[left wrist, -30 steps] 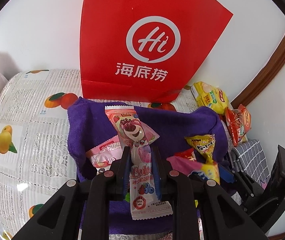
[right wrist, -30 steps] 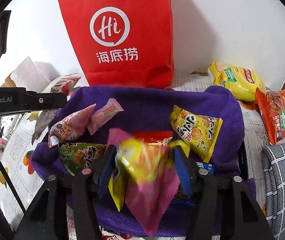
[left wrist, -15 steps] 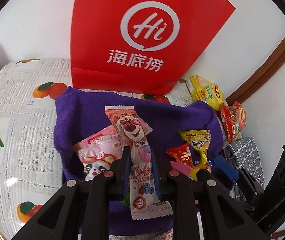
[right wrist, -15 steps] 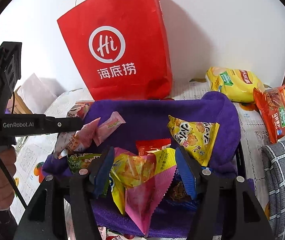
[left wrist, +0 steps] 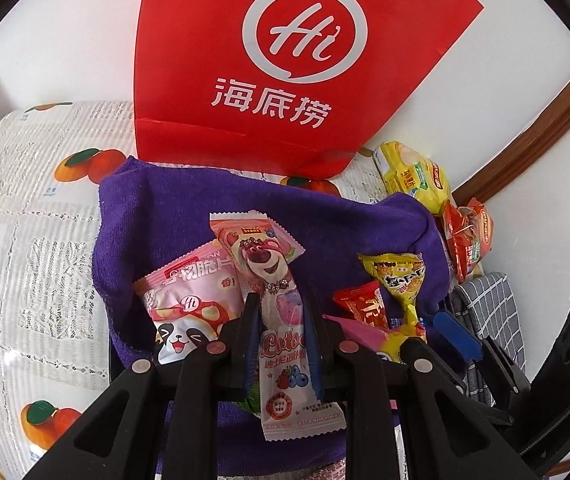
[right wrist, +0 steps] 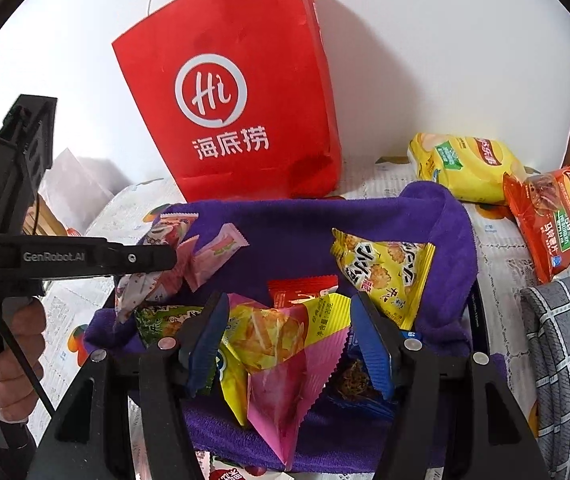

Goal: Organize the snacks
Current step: 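Carry both snacks onto the purple towel and open both tools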

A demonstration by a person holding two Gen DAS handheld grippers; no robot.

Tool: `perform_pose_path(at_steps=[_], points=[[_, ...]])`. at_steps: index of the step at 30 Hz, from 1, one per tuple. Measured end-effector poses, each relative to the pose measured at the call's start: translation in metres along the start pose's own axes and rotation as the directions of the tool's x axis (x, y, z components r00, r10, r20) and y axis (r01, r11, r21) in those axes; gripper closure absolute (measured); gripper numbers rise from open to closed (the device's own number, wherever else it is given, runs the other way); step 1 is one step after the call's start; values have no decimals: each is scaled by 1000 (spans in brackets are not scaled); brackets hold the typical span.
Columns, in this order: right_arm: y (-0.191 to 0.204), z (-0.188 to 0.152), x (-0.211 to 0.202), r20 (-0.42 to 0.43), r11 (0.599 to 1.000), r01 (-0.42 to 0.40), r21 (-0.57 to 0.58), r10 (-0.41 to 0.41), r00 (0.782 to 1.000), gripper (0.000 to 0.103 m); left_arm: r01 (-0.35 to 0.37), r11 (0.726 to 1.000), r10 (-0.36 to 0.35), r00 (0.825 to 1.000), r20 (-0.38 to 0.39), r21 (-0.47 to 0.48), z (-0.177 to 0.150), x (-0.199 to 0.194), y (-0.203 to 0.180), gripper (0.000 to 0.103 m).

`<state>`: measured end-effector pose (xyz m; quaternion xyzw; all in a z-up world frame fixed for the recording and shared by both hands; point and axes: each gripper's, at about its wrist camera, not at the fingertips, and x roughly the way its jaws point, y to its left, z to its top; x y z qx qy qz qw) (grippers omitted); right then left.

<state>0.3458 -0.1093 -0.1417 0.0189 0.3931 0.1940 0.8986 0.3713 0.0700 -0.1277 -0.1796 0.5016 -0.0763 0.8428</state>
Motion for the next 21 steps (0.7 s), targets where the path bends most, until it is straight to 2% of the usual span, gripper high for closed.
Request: perform_pose_path(at_steps=[5,7,12,17,21], points=[[1,-3,-10,21,1000,0,0,0,1000,40,3,1000,-3,1000,-10,10,1,-1,-1,80],[2,-6,-14,25,1000,13,3,-13,1000,40,5,1000,-5,1000,-3,14,2,-4,-2,68],[7,-18,-33,25,1000,31,4,-31,999,41,-12,999,10,999,35,40,3,-17,-8,60],[4,-36,-51,-2,998,32,45,-32,999,41,0,999,-2,999,46,50,4,-25,-12,59],[0,-56,-64,-41,994,69,81,-66,997,52,0,998,-3,998,58,61,3,-34,-18,59]])
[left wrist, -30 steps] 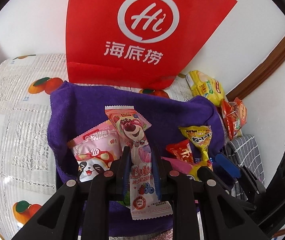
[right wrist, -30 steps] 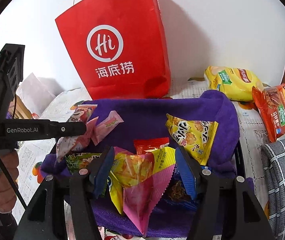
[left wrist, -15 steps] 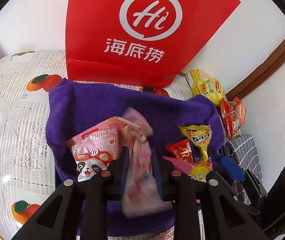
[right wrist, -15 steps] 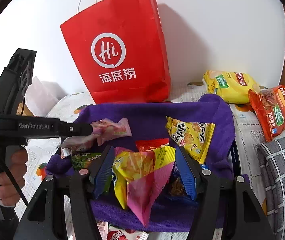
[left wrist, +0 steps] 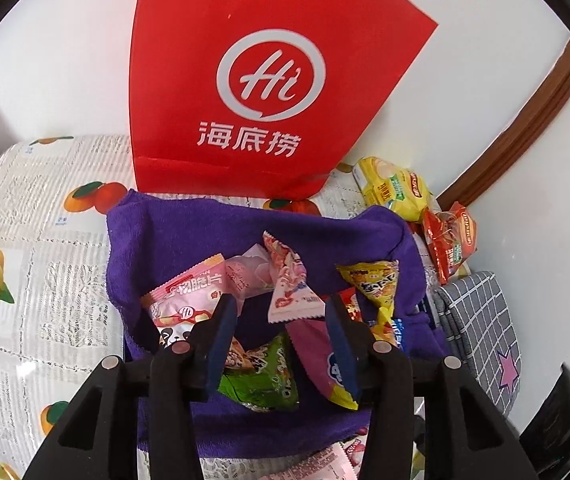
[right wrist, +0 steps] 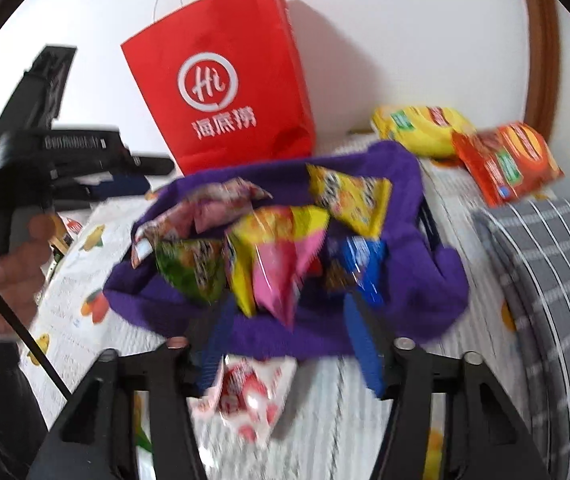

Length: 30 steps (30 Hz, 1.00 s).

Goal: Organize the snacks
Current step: 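Carry both snacks onto the purple towel and open both tools, then grasp the pink strawberry packet from the bed with the right tool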

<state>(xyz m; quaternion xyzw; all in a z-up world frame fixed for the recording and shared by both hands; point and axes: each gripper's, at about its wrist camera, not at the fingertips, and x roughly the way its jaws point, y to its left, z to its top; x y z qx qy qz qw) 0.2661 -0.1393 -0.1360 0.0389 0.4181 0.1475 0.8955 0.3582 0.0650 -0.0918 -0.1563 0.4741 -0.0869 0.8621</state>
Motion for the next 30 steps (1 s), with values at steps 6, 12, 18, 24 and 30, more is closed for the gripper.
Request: perform_pose_path(at_steps=[6,12,18,24,30], points=[[-4,-30,6,-84,999,23,35,-20,996,52,11,1000,-12,1000,13,13,-2,-15,-7,59],[0,-46,29,-158,997,11,77,1,987,52,16,1000,-16,1000,21,20,-2,-23,-12,59],[7,-46,31,-151,997,-5,80,17,988,49,26,999,-27,999,33,18,-2,-31,-11,59],[19,-44,38,-173,996,-26,84,40,984,37,35,999,-36,999,24,9,-3,-32,-10,59],[37,-48,42,-170,1000,30,9,-28,985,29,42,999,-42,999,29,9,-2,-35,-11,59]])
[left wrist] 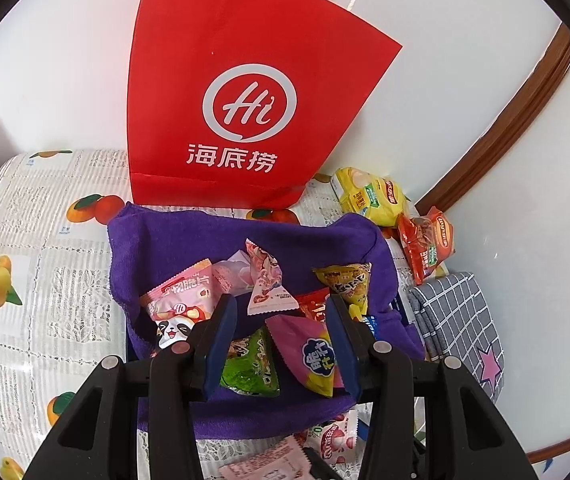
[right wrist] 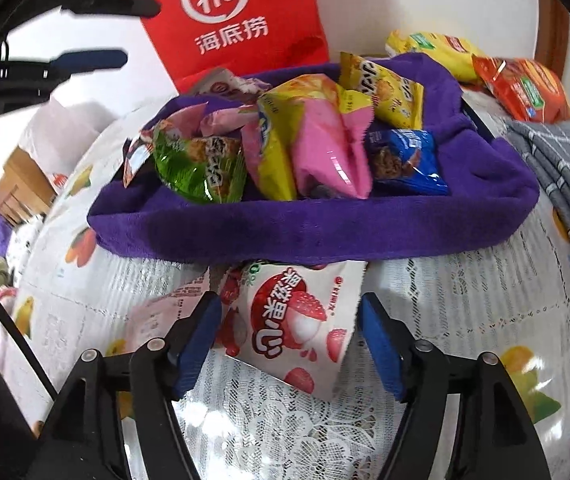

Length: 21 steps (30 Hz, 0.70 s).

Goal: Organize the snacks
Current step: 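Grasp the pink strawberry packet from the bed with the right tool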

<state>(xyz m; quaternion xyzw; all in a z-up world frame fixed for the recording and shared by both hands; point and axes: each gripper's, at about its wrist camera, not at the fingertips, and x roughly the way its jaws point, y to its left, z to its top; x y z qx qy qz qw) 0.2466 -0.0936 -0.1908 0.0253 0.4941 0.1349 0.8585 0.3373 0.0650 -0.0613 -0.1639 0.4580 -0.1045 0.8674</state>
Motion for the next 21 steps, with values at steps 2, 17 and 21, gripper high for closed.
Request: perform_pose_path(at_steps=[2,17,21], points=[[6,-1,2,4,1000,17,-18,-16,1000,25,1,1000,-1,1000,4,-3,0,-2,0,59],[21,-12,4,71,984,154,-91,-148,987,42,0,1000,0,1000,29,-5,3,-16,-2,59],[13,-19,-4,62,986,134,-100,-128,990,44,-8,1000,7,999,41,8,2,-22,-8,59]])
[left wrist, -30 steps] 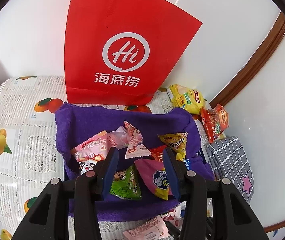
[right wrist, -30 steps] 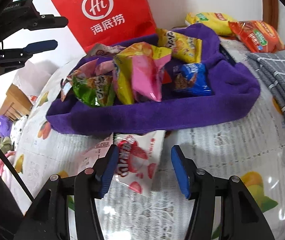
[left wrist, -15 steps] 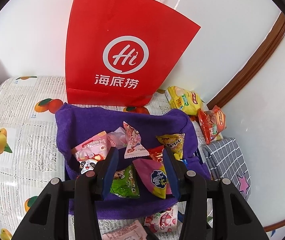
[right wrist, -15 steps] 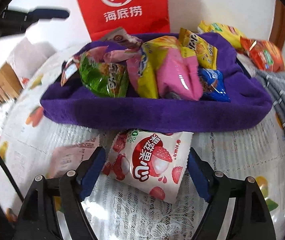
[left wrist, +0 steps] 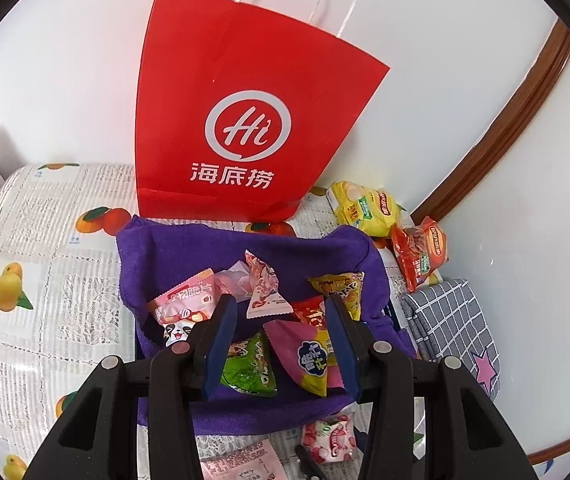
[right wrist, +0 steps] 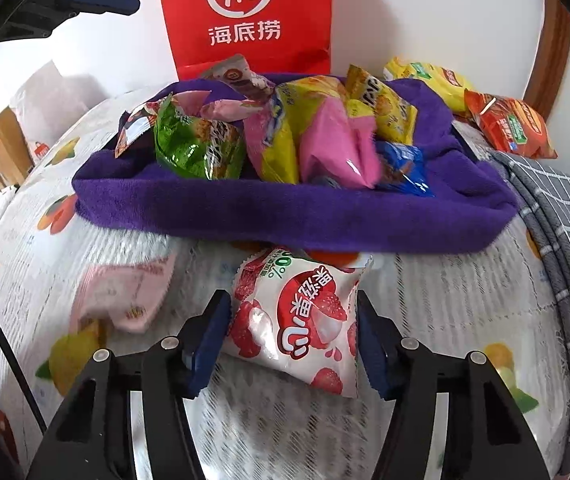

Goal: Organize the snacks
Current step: 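Grasp the pink strawberry packet from the bed with the right tool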

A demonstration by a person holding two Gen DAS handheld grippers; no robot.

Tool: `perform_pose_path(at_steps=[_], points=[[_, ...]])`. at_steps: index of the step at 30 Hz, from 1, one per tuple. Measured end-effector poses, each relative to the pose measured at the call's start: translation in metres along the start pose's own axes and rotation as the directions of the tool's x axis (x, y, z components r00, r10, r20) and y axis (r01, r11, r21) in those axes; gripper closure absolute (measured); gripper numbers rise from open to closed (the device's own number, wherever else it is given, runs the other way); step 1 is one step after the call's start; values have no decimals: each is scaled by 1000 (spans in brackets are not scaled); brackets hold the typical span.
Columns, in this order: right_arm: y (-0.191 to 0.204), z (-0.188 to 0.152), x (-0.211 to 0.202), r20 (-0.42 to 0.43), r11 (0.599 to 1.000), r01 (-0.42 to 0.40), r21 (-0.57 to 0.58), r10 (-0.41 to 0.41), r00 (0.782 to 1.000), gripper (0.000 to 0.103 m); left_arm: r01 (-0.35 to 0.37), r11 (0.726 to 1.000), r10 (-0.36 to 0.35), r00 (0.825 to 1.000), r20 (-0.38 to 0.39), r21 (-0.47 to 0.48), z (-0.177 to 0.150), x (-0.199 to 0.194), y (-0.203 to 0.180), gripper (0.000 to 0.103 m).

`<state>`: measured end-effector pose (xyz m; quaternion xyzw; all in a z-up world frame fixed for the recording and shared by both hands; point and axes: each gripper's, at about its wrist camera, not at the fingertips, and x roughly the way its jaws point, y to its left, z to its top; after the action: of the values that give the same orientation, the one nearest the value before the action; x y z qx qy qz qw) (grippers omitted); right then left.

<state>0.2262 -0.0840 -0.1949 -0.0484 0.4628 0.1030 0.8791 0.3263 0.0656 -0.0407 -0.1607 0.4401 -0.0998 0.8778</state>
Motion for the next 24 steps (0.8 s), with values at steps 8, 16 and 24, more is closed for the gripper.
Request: perform_pose_path(at_steps=[8,16,24], points=[[-33,-18,-25,-6,995,-58,81,59,998,44,-12,999,12,1000,0,48,-6,-6,-20,59],[-57,-24,-60,56,990,-67,123,60,997,44,-12,999,14,999,-38,45,-36,-5,-24,59],[-71,-33,-71,78,979,-109,175,97,992,44,-19,996,28,994,-107,82,-89,-11,-14,54]])
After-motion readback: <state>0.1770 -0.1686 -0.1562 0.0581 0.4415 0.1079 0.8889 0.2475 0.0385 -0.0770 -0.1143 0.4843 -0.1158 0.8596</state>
